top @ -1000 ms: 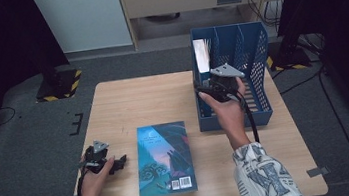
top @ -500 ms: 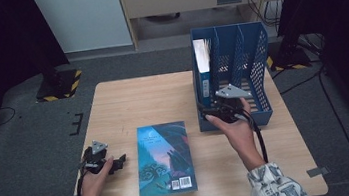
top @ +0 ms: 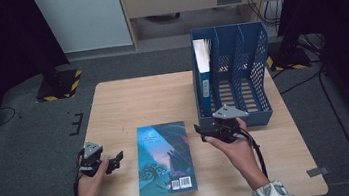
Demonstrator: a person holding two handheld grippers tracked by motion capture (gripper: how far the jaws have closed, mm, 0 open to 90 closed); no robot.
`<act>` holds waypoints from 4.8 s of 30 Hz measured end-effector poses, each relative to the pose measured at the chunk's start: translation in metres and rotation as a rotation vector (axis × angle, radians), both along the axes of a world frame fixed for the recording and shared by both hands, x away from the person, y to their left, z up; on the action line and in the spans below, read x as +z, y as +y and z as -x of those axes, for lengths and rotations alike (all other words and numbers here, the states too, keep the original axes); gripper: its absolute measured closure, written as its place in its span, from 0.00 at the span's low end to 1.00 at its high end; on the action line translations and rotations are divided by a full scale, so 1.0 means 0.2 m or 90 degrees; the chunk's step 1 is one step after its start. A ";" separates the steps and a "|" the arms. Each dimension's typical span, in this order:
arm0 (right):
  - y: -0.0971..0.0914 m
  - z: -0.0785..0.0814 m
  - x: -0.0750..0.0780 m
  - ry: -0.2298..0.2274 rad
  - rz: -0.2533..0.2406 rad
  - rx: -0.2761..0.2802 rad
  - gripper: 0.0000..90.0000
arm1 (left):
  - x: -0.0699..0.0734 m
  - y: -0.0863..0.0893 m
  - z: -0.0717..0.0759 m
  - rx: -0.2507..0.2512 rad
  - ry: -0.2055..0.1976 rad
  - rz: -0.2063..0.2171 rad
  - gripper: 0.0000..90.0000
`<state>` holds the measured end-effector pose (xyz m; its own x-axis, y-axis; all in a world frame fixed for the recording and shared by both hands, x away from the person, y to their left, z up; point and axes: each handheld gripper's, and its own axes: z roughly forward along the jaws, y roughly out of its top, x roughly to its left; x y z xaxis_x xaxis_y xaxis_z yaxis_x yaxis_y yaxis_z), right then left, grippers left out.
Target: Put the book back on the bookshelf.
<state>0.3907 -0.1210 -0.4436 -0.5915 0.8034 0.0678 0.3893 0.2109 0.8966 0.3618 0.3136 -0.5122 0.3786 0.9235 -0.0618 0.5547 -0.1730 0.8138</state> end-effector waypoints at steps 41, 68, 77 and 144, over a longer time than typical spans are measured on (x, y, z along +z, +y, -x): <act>0.35 0.14 -0.20 0.111 0.045 0.154 0.11 | 0.15 -0.38 0.13 -0.182 0.045 0.045 0.17; 0.33 0.09 -0.25 0.149 0.009 0.162 0.04 | 0.08 -0.38 0.04 -0.269 0.134 0.125 0.02; 0.32 0.05 -0.27 0.201 -0.022 0.163 0.01 | 0.06 -0.39 0.01 -0.284 0.167 0.155 0.03; 0.27 0.00 -0.30 0.224 -0.058 0.190 0.01 | 0.18 -0.43 -0.06 -0.279 0.091 0.077 0.33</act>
